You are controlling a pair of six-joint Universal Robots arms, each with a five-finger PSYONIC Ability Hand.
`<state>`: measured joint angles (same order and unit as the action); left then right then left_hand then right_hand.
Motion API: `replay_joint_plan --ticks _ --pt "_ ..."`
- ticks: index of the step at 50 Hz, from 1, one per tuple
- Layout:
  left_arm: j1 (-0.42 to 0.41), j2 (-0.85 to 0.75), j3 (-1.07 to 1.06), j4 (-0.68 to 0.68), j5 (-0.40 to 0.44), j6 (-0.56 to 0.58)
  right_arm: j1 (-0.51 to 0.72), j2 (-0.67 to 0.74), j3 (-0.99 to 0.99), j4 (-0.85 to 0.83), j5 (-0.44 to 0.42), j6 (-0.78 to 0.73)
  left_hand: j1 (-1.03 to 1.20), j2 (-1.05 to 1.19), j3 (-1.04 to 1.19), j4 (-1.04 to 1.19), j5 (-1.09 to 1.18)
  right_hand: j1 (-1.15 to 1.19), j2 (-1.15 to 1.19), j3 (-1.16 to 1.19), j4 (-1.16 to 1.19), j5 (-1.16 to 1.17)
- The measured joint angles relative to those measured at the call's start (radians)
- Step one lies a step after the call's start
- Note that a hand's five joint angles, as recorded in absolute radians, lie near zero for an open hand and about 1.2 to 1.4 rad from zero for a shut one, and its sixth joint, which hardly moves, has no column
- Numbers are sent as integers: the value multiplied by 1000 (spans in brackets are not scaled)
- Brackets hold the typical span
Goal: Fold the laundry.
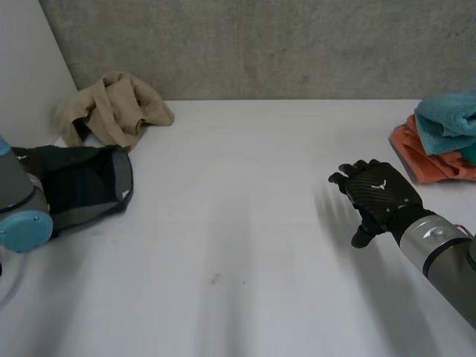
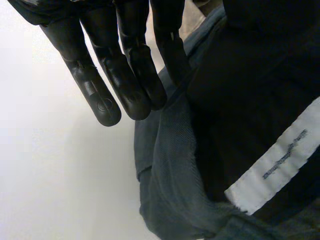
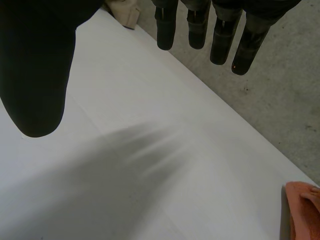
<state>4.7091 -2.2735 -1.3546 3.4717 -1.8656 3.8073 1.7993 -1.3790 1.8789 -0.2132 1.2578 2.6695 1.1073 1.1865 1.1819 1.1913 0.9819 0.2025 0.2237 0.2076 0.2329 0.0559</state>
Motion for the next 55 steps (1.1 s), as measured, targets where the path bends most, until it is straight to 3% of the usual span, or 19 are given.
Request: replay_joint_plan --ticks 11,12,18,19,21,25,27,29,30,31,35,40,49,55 --pt "-198 95 5 0 -2 -43 0 0 1 0 1 0 0 6 5 3 0 0 0 0 0 0" --pt "-269 125 14 -1 -2 -67 0 0 2 0 1 0 0 6 5 4 0 0 0 0 0 0" --pt "-515 177 47 -11 -1 -169 -6 -1 4 -5 3 2 0 7 6 6 0 0 0 0 0 0" --pt "-515 177 47 -11 -1 -169 -6 -1 4 -5 3 2 0 7 6 6 0 0 0 0 0 0" --pt "-642 185 64 -16 -1 -229 -9 -2 4 -12 6 4 0 7 6 7 0 0 0 0 0 0" --pt "-752 171 75 -23 0 -303 -13 -4 2 -19 10 6 1 -1 -1 3 -2 0 0 0 0 0" --pt "-789 160 76 -29 1 -338 -14 -5 1 -21 12 6 -58 -111 -109 -98 -76 0 0 0 0 0" --pt "-823 147 75 -42 3 -376 -15 -6 -1 -23 14 6 -556 -547 -536 -552 -522 0 0 0 0 0" --pt "-828 146 75 -45 3 -382 -15 -6 -1 -23 14 6 -556 -547 -536 -552 -522 0 0 0 0 0" --pt "-841 142 74 -55 5 -399 -16 -7 -2 -23 15 6 -800 -792 -779 -802 -773 0 0 0 0 0" --pt "-850 150 69 -92 6 -420 -15 -7 -3 -22 14 6 -877 -955 -948 -963 -933 0 0 0 0 0" --pt "-817 203 53 -141 6 -422 -12 -6 -7 -19 12 6 -877 -959 -949 -966 -933 0 0 0 0 0" --pt "-607 430 -51 -258 14 -415 12 -37 -60 46 14 66 -877 -960 -949 -966 -933 0 0 0 0 0" --pt "-469 525 -140 -383 22 -407 62 -53 -185 227 2 202 -877 -960 -949 -966 -933 0 0 0 0 0"
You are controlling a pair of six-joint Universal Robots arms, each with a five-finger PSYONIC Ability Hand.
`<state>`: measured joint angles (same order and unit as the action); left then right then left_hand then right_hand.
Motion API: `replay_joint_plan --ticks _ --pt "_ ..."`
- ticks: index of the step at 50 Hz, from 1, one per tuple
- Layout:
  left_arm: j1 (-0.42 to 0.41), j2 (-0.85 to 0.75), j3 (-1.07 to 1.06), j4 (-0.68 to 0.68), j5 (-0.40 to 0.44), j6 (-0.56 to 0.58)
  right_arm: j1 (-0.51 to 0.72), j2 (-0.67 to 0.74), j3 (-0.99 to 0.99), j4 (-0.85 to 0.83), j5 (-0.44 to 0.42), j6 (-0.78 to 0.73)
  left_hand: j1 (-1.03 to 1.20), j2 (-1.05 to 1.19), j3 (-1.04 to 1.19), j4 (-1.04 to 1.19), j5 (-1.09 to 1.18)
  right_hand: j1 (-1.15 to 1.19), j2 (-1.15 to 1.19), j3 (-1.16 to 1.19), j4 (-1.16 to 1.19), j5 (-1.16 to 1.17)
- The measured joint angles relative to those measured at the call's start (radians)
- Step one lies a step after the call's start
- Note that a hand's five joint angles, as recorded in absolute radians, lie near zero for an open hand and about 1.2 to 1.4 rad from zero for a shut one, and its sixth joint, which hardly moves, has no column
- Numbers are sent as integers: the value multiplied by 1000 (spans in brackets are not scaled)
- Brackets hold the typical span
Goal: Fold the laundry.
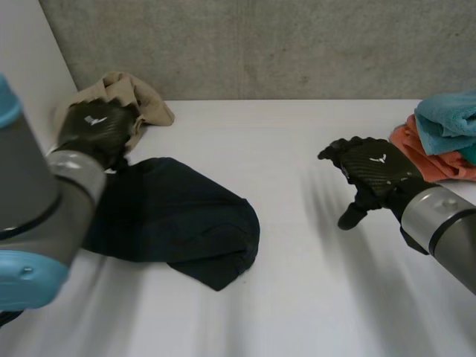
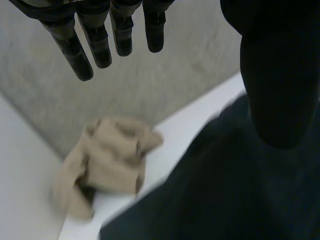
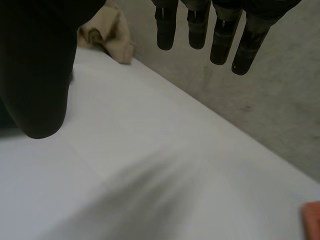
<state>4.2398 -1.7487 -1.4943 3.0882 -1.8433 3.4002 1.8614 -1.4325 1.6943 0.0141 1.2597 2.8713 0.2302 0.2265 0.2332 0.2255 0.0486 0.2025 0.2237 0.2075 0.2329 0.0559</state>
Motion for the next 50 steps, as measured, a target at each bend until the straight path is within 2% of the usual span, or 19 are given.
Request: replay_joint_plan --ticks 1,5,13,15,21,30,33,34,35,37,38,39,40,42,46,50 --pt "0 0 0 0 0 0 0 0 0 0 0 0 0 0 0 0 0 0 0 0 0 0" --pt "97 62 -105 -75 3 2 58 79 -137 148 -29 83 8 13 6 9 16 0 0 0 0 0" --pt "176 137 -271 -76 3 12 192 246 -319 259 -28 121 91 92 84 97 99 0 0 0 0 0" --pt "199 163 -346 -41 5 34 253 333 -394 285 -5 143 94 98 91 103 107 0 0 0 0 0" --pt "236 181 -462 72 42 134 349 472 -498 286 39 195 73 75 69 75 75 0 0 0 0 0" --pt "306 150 -557 293 136 241 426 623 -607 214 146 215 31 29 24 28 22 6 6 15 4 6" --pt "315 108 -566 352 158 251 436 670 -636 175 182 214 68 61 55 62 61 189 224 239 211 209" --pt "316 85 -566 371 165 254 439 689 -648 156 194 213 148 141 134 143 145 287 362 375 334 325" --pt "316 65 -563 385 169 257 440 695 -652 148 197 212 246 232 206 216 218 287 362 375 334 325" --pt "316 65 -563 385 169 257 440 695 -652 148 197 212 246 232 206 216 218 287 362 375 334 325" --pt "313 30 -551 401 173 263 441 716 -666 111 211 208 645 611 587 599 594 612 809 812 796 763" --pt "313 27 -549 402 173 264 441 717 -667 108 212 208 645 611 587 599 594 612 809 812 796 763" --pt "309 15 -540 404 173 268 440 715 -670 95 215 205 761 749 733 745 737 638 850 849 843 798" --pt "298 11 -522 403 172 274 437 703 -672 84 219 200 875 881 862 878 862 687 903 900 902 847" --pt "245 52 -452 386 168 289 426 609 -670 72 223 138 897 960 949 967 921 712 941 945 947 890" --pt "183 170 -350 357 162 297 389 439 -660 79 223 -25 897 964 953 969 921 712 941 946 953 890"
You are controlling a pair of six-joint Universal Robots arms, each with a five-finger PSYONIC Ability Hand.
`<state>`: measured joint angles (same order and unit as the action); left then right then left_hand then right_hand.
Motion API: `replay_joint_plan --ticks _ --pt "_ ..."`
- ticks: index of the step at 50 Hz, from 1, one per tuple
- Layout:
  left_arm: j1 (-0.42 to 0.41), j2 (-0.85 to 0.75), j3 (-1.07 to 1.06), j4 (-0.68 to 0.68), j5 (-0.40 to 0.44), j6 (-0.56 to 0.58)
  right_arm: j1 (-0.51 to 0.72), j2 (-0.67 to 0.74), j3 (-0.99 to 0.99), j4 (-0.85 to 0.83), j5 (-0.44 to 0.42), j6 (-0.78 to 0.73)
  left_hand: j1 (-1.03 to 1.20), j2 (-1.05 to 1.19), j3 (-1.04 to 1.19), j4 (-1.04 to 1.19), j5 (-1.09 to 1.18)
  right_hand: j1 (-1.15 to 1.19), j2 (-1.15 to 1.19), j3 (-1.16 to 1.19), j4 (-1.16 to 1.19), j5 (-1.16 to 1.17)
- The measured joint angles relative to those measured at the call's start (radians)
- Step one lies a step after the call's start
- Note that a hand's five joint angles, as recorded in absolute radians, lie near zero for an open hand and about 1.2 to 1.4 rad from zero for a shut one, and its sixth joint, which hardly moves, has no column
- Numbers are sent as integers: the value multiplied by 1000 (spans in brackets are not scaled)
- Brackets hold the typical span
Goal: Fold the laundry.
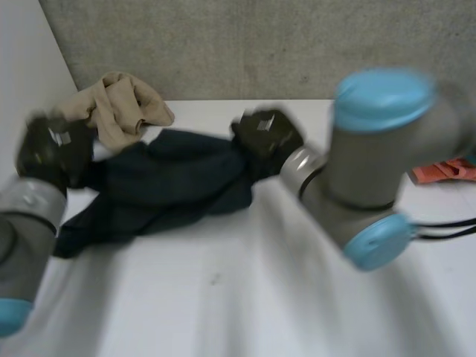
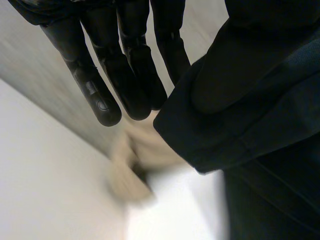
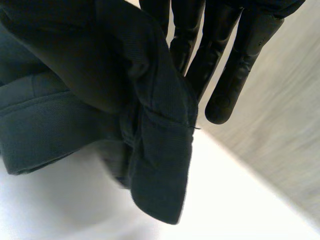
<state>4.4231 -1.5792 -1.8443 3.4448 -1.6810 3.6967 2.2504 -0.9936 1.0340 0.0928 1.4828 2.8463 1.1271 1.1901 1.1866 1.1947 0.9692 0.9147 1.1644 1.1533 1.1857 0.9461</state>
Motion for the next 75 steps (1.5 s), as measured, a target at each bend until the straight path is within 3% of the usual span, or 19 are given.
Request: replay_joint_plan --ticks 7,14,24,28,30,31,37,38,42,44,46,49,52,58,70,75 --pt "-38 198 200 -65 -7 -4 -99 -261 -9 70 -6 -377 0 0 0 1 0 0 0 0 1 0" --pt "-53 224 317 -165 -14 -22 -132 -359 -51 116 -43 -552 0 1 0 4 0 50 0 27 3 0" --pt "-94 16 345 -218 -16 -92 -205 -303 -59 174 -113 -587 0 1 0 4 12 51 0 27 3 0" --pt "-121 -203 404 -212 -17 -102 -243 -178 -56 194 -118 -592 0 2 2 4 12 51 0 27 3 0" --pt "-124 -234 420 -211 -18 -101 -246 -161 -59 192 -117 -592 0 3 2 4 12 51 0 27 3 0" --pt "-129 -335 491 -208 -23 -100 -249 -109 -76 176 -114 -593 0 3 3 4 12 51 0 27 3 0" --pt "-134 -548 776 -194 -51 -87 -249 19 -185 64 -84 -591 0 5 6 5 12 51 0 27 3 0" --pt "-135 -594 883 -175 -60 -78 -244 72 -267 -36 -54 -587 0 5 6 5 12 51 0 27 3 0" --pt "-141 -665 1131 -71 -82 -44 -238 126 -402 -261 -2 -575 0 5 6 5 12 51 0 27 3 0" --pt "-145 -675 1194 -22 -91 -32 -237 131 -425 -317 7 -571 0 5 6 5 12 51 0 27 3 0" --pt "-153 -678 1280 84 -107 -14 -235 131 -477 -502 30 -553 0 5 6 5 12 51 0 27 3 0" --pt "-158 -664 1313 163 -118 -4 -234 122 -491 -584 37 -543 0 5 6 5 12 51 0 27 3 0" --pt "-165 -620 1299 252 -130 2 -234 99 -483 -659 41 -528 0 5 6 5 12 51 0 27 3 0" --pt "-173 -570 1153 273 -131 -2 -237 76 -399 -610 33 -524 0 5 6 5 12 51 0 27 3 0" --pt "-190 -568 682 242 -125 -11 -243 152 -75 -413 23 -534 0 5 6 5 12 51 0 27 3 0" --pt "-210 -667 599 136 -145 -30 -243 230 0 -325 21 -539 0 5 6 5 12 51 0 27 3 0"
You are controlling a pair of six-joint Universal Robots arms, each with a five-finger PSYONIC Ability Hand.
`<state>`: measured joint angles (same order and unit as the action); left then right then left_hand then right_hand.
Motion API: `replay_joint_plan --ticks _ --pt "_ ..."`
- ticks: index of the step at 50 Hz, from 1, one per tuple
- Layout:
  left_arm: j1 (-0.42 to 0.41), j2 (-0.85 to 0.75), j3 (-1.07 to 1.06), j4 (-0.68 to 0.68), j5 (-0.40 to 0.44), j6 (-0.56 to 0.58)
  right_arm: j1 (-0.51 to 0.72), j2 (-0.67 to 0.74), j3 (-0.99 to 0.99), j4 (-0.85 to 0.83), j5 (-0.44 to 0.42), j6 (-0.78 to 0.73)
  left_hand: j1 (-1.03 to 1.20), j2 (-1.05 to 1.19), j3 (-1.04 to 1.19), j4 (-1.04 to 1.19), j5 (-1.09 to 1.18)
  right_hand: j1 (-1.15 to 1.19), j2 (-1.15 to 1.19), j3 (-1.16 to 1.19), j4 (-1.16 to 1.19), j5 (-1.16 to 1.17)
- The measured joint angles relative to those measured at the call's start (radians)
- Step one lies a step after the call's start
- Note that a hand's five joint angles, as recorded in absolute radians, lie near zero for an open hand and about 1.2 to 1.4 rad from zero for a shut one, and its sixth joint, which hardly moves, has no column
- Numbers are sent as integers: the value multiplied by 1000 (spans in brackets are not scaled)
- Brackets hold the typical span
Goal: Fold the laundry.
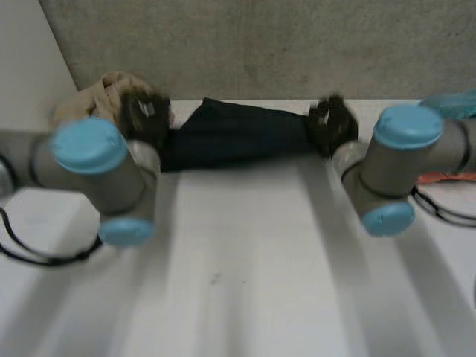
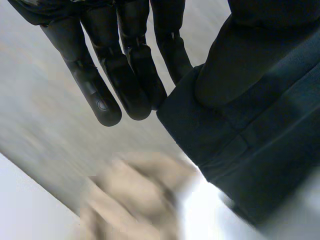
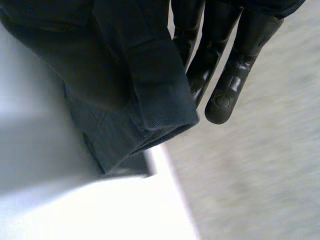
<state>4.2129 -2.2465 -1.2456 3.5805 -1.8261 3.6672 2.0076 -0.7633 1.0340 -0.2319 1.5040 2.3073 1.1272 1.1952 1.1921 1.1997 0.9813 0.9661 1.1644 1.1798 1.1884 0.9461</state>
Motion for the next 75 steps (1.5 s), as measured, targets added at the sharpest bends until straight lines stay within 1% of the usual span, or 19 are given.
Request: replay_joint_plan --ticks 2,4,6,7,8,11,13,14,15,17,18,21,28,34,42,50,57,67,75 --pt "-10 -51 -12 -85 -21 -11 -1 29 23 58 0 -1 0 0 0 0 0 0 0 0 0 0" --pt "-18 -74 -16 -147 -40 -21 -2 36 32 86 1 -1 0 0 0 0 0 0 0 0 0 0" --pt "-29 -91 -18 -247 -74 -40 -4 36 53 178 0 0 0 0 0 0 0 0 0 0 0 0" --pt "-32 -90 -18 -265 -80 -45 -4 32 56 195 0 1 0 0 0 0 0 0 0 0 0 0" --pt "-39 -77 -20 -320 -98 -64 -6 9 71 256 -3 3 0 0 0 0 0 0 0 0 0 0" --pt "-48 -31 -30 -393 -115 -100 -14 -42 96 348 -13 6 0 0 0 0 0 0 0 0 0 0" --pt "-54 37 -48 -464 -125 -142 -28 -102 124 434 -28 8 0 0 0 0 0 0 0 0 0 0" --pt "-54 37 -48 -464 -125 -142 -28 -102 124 434 -28 8 0 0 0 0 0 0 0 0 0 0" --pt "-57 91 -64 -509 -127 -164 -43 -149 144 488 -45 10 0 0 0 0 0 0 0 0 0 0" --pt "-58 123 -75 -534 -127 -174 -52 -174 155 516 -55 11 0 0 0 0 0 0 0 0 0 0" --pt "-59 171 -100 -567 -124 -185 -65 -209 170 551 -72 11 0 0 0 0 0 0 0 0 0 0" --pt "-57 242 -156 -597 -111 -188 -80 -250 191 591 -93 12 0 0 0 0 0 0 0 0 0 0" --pt "-42 350 -310 -565 -62 -162 -98 -284 223 627 -111 6 0 0 0 0 0 0 0 0 0 0" --pt "-14 435 -464 -431 -27 -82 -103 -290 251 629 -118 4 0 0 0 0 0 0 0 0 0 0" --pt "-2 451 -493 -353 -23 -31 -102 -288 266 614 -119 12 0 0 0 0 0 0 0 0 0 0" --pt "-4 448 -498 -329 -22 -37 -101 -288 288 573 -116 14 0 0 0 0 0 0 0 0 0 0" --pt "-4 454 -535 -262 -9 -38 -102 -306 328 555 -120 12 0 0 0 0 0 0 0 0 0 0" --pt "11 466 -574 -248 14 -32 -102 -331 361 555 -121 6 0 0 0 0 0 0 0 0 0 0" --pt "16 540 -623 -263 15 -25 -102 -361 396 561 -121 1 0 0 0 0 0 0 0 0 0 0"
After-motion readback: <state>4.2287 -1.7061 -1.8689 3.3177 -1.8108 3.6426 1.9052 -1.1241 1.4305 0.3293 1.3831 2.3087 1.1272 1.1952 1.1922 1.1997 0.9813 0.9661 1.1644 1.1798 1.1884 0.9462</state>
